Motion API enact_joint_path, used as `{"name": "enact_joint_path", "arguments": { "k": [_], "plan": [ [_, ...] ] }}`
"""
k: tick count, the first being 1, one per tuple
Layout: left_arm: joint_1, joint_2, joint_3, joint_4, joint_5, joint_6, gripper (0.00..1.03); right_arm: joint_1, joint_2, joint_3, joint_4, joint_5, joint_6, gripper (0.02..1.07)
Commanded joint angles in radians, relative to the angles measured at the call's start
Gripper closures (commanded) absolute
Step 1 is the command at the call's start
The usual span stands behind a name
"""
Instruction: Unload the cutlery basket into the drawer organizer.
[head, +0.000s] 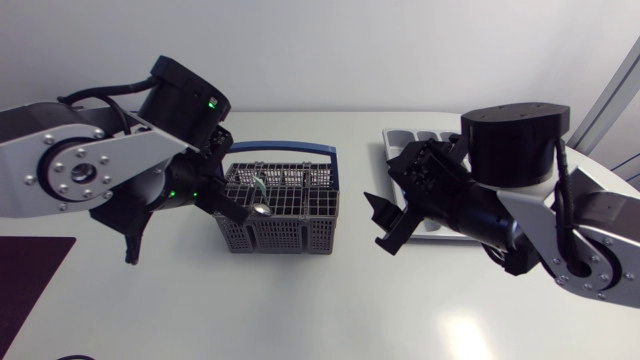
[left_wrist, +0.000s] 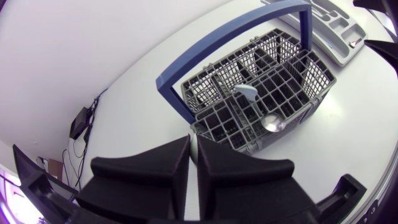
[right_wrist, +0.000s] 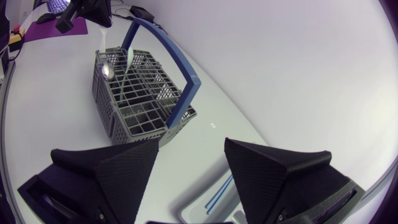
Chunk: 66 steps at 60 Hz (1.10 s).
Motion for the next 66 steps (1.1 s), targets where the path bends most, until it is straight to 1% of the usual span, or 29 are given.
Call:
{"name": "enact_joint_path", "arguments": {
  "k": [1,10,27,36,39,45,47,50,52,55,56,58,61,64,66],
  "plan": [
    [-0.017,-0.049,0.043,-0.015,-0.018,0.019,0.99,0.013,-0.023,-0.027,-0.009,0.002,0.022,0.3],
    [-0.035,-0.103,0.049,-0.036,-0.024,0.022,0.99,0.027,-0.042,-0.027,-0.02,0.002,0.027,0.3],
    [-0.072,-0.227,0.072,-0.045,-0.035,0.027,0.99,0.081,-0.092,-0.018,-0.043,0.008,0.064,0.3],
    [-0.092,-0.265,0.066,-0.008,0.019,0.018,0.98,0.124,-0.105,-0.001,-0.06,0.015,0.097,0.3],
    [-0.092,-0.271,0.055,0.015,0.071,0.016,0.98,0.136,-0.105,0.006,-0.063,0.015,0.11,0.3],
    [-0.066,-0.271,0.031,0.073,0.219,-0.005,0.98,0.159,-0.107,0.02,-0.064,0.019,0.133,0.3],
    [-0.051,-0.27,0.017,0.11,0.274,-0.01,0.98,0.167,-0.105,0.025,-0.064,0.024,0.137,0.3],
    [-0.025,-0.256,0.008,0.137,0.335,-0.018,0.98,0.174,-0.101,0.032,-0.064,0.028,0.145,0.3],
    [0.001,-0.234,0.005,0.154,0.409,-0.028,0.98,0.179,-0.098,0.039,-0.063,0.03,0.148,0.3],
    [0.037,-0.208,0.008,0.163,0.482,-0.045,0.98,0.182,-0.092,0.045,-0.061,0.03,0.153,0.3],
    [0.052,-0.198,0.009,0.166,0.525,-0.053,0.98,0.185,-0.09,0.046,-0.06,0.03,0.156,0.3],
    [0.072,-0.181,0.009,0.179,0.585,-0.056,0.98,0.188,-0.085,0.049,-0.057,0.03,0.159,0.3],
    [0.1,-0.161,0.006,0.193,0.639,-0.07,0.98,0.191,-0.079,0.052,-0.053,0.03,0.16,0.3],
    [0.106,-0.147,-0.005,0.222,0.693,-0.076,0.98,0.196,-0.073,0.055,-0.049,0.03,0.16,0.3],
    [0.106,-0.136,-0.009,0.237,0.702,-0.079,0.98,0.201,-0.065,0.06,-0.046,0.03,0.16,0.3]
  ]
}}
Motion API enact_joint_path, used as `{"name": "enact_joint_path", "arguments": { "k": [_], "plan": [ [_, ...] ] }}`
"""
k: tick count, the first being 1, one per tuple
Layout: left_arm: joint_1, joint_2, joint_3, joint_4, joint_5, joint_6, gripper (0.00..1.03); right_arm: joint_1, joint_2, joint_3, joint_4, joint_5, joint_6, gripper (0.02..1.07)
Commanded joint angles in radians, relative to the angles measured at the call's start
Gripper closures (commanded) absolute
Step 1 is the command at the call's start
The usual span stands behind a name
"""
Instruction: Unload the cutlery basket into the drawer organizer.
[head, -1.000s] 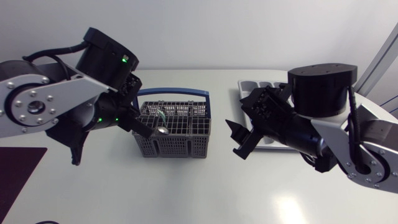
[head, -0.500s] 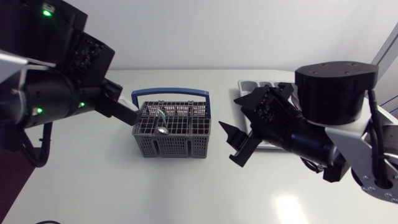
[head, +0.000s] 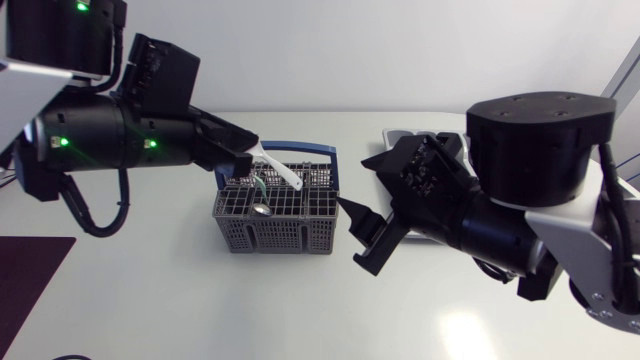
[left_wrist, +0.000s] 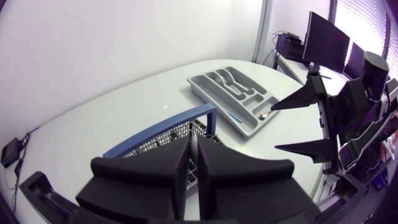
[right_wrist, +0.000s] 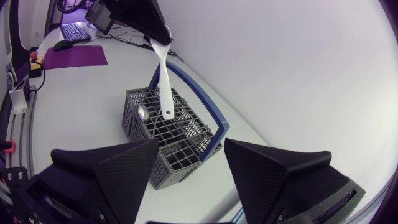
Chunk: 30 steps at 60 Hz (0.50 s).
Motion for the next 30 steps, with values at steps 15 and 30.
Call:
{"name": "enact_joint_path", "arguments": {
  "k": [15,30],
  "plan": [
    [-0.006,0.106,-0.042,0.123,0.146,-0.083,0.98,0.027,0.09,0.046,0.069,0.006,0.027,0.3],
    [-0.035,0.167,-0.012,0.149,0.204,-0.106,0.98,0.028,0.167,0.063,0.119,-0.002,0.018,0.31]
  ]
}}
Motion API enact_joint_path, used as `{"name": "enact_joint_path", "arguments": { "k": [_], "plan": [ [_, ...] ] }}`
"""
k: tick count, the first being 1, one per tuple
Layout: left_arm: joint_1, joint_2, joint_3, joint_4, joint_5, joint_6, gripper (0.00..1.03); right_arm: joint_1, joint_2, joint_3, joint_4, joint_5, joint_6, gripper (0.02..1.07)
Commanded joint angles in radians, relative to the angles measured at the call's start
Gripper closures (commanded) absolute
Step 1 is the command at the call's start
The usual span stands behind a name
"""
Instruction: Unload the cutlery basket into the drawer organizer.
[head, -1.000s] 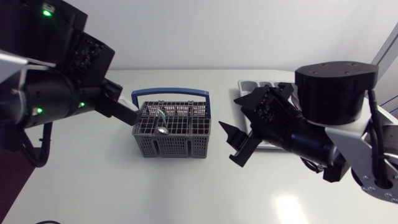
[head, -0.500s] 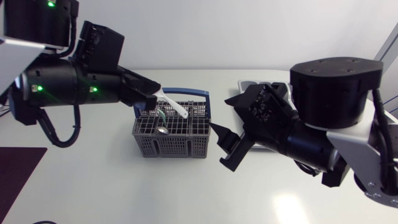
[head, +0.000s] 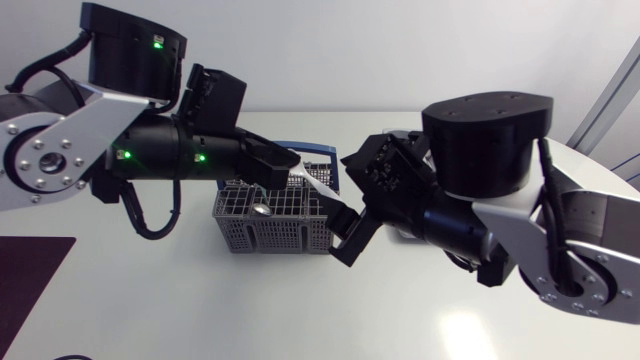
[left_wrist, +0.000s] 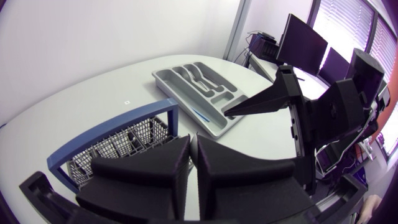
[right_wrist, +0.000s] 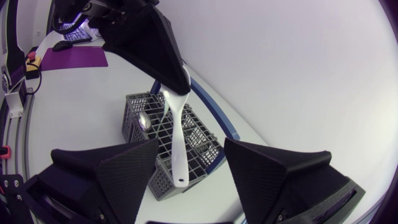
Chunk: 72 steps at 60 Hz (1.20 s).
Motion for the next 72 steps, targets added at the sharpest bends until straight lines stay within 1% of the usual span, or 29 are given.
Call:
{"name": "enact_joint_path", "arguments": {
  "k": [1,2,5,10,16,24,30,40,45,58,72],
  "plan": [
    [-0.005,0.037,0.012,0.014,0.024,-0.031,0.98,0.012,0.039,0.026,0.022,-0.001,0.017,0.31],
    [-0.007,0.039,0.014,0.015,0.027,-0.031,0.98,0.012,0.042,0.026,0.025,-0.001,0.017,0.32],
    [-0.007,0.042,0.015,0.021,0.038,-0.031,0.98,0.012,0.053,0.026,0.036,-0.002,0.009,0.39],
    [-0.008,0.054,0.026,0.021,0.044,-0.031,0.98,0.012,0.065,0.027,0.047,-0.004,0.001,0.48],
    [-0.008,0.059,0.028,0.026,0.057,-0.032,0.98,0.009,0.074,0.027,0.058,-0.013,0.001,0.54],
    [-0.002,0.062,0.037,0.029,0.08,-0.037,0.98,0.008,0.088,0.026,0.067,-0.016,0.0,0.54],
    [0.0,0.069,0.045,0.029,0.09,-0.043,0.98,0.006,0.1,0.027,0.074,-0.016,-0.002,0.63],
    [0.0,0.079,0.045,0.029,0.098,-0.044,0.99,0.003,0.117,0.03,0.09,-0.016,-0.003,0.83],
    [0.0,0.082,0.046,0.028,0.103,-0.044,0.99,0.0,0.119,0.034,0.088,-0.016,-0.003,0.84],
    [-0.002,0.086,0.048,0.024,0.109,-0.046,0.99,-0.005,0.12,0.037,0.084,-0.018,-0.003,0.93],
    [-0.004,0.092,0.051,0.021,0.118,-0.048,0.99,-0.008,0.13,0.035,0.084,-0.021,-0.003,0.95]
  ]
}}
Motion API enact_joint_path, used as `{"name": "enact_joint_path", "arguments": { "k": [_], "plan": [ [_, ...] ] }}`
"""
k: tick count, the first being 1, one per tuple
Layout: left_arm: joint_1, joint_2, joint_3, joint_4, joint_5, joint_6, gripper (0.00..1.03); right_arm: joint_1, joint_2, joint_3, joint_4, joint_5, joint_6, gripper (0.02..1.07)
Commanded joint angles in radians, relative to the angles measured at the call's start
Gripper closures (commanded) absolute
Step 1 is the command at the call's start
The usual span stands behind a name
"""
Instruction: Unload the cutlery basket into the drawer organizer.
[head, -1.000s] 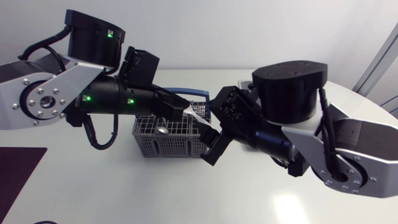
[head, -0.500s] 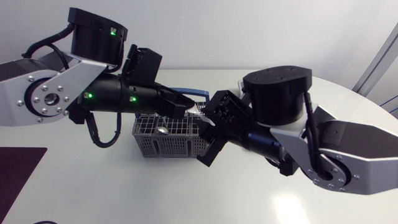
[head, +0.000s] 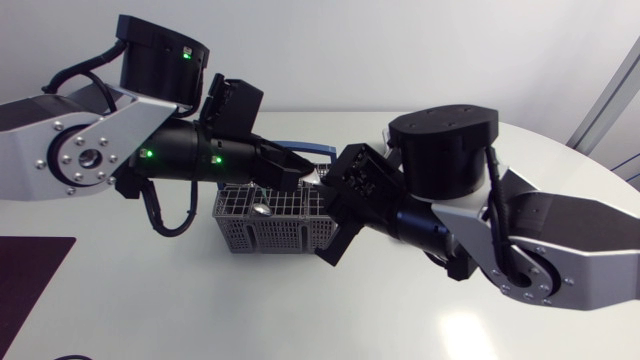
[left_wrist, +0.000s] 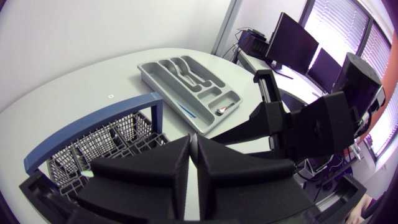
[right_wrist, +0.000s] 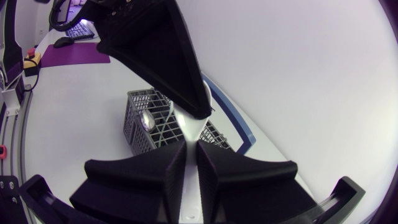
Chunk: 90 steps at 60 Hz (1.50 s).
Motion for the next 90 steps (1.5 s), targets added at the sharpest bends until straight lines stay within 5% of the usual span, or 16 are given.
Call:
{"name": "enact_joint_path", "arguments": {
  "k": [1,15,19,28,33,47,71,90],
  "plan": [
    [-0.002,0.022,0.029,0.002,0.023,-0.023,0.98,-0.006,0.021,0.024,0.005,-0.001,-0.002,0.97],
    [-0.001,0.02,0.03,-0.005,0.024,-0.025,0.88,-0.012,0.023,0.022,-0.005,-0.018,-0.004,0.99],
    [0.001,0.02,0.03,-0.006,0.024,-0.027,0.74,-0.014,0.021,0.016,-0.005,-0.025,-0.007,0.99],
    [0.021,0.01,0.058,-0.023,0.026,-0.027,0.21,-0.023,-0.002,0.004,-0.022,-0.042,-0.019,0.99],
    [0.048,-0.012,0.075,-0.029,0.029,-0.027,0.08,-0.04,-0.029,-0.013,-0.039,-0.056,-0.035,0.99],
    [0.156,-0.055,0.132,-0.103,0.055,0.046,0.06,-0.189,-0.117,-0.073,-0.094,-0.179,-0.107,0.99],
    [0.223,-0.09,0.069,-0.311,0.062,0.575,0.06,-0.537,-0.189,-0.139,-0.255,-0.482,-0.395,0.99],
    [0.238,-0.087,0.01,-0.377,0.064,0.823,0.06,-0.802,-0.032,-0.105,-0.361,-0.639,-0.746,0.99]
  ]
}}
